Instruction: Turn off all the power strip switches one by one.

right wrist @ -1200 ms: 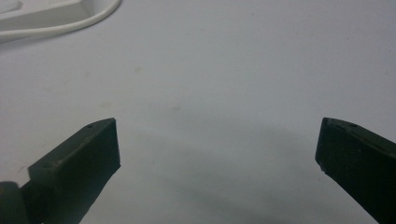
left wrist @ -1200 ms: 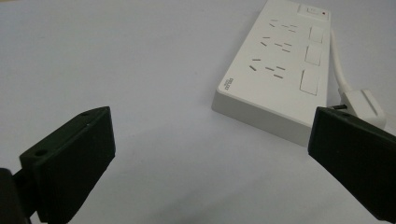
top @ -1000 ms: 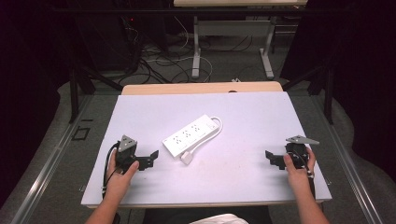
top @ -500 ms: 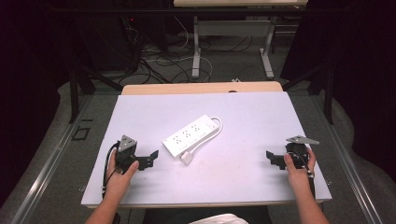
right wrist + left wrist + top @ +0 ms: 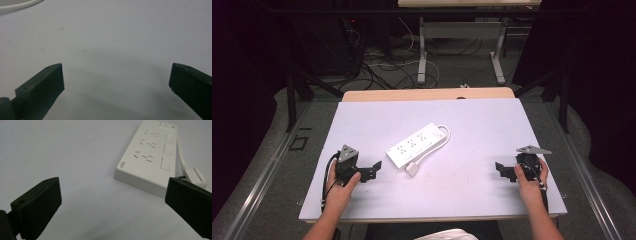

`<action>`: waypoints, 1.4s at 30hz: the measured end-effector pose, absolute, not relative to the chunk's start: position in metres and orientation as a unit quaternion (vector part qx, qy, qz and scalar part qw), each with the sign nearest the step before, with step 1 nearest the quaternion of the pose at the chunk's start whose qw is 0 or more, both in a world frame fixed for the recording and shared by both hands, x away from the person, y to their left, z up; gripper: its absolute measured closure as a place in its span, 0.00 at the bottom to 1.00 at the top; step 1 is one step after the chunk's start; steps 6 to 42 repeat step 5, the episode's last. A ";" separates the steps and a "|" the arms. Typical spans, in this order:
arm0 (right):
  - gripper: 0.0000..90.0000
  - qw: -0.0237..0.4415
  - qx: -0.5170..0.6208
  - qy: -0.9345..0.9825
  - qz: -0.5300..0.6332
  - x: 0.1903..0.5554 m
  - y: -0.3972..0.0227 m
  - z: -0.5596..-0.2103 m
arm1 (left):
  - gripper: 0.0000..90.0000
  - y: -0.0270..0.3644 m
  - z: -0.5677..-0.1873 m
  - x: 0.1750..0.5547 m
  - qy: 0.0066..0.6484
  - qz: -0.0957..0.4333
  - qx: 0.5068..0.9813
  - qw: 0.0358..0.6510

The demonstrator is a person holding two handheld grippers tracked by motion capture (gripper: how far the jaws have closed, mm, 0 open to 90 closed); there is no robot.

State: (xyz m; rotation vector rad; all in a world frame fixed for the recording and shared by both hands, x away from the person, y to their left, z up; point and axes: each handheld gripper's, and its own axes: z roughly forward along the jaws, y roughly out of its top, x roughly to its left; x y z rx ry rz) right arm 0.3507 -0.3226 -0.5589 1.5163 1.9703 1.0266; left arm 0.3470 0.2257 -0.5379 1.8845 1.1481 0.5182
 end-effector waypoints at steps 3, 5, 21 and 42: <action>0.00 0.224 0.545 0.717 0.372 0.350 -0.323 -0.559 | 0.01 0.226 -0.538 0.347 0.459 0.208 0.754 0.422; 0.00 0.223 0.544 0.718 0.372 0.350 -0.324 -0.558 | 0.01 0.226 -0.538 0.347 0.459 0.208 0.754 0.422; 0.00 0.223 0.544 0.718 0.372 0.350 -0.324 -0.558 | 0.01 0.226 -0.538 0.347 0.459 0.208 0.754 0.422; 0.00 0.223 0.544 0.718 0.372 0.350 -0.324 -0.558 | 0.01 0.226 -0.538 0.347 0.459 0.208 0.754 0.422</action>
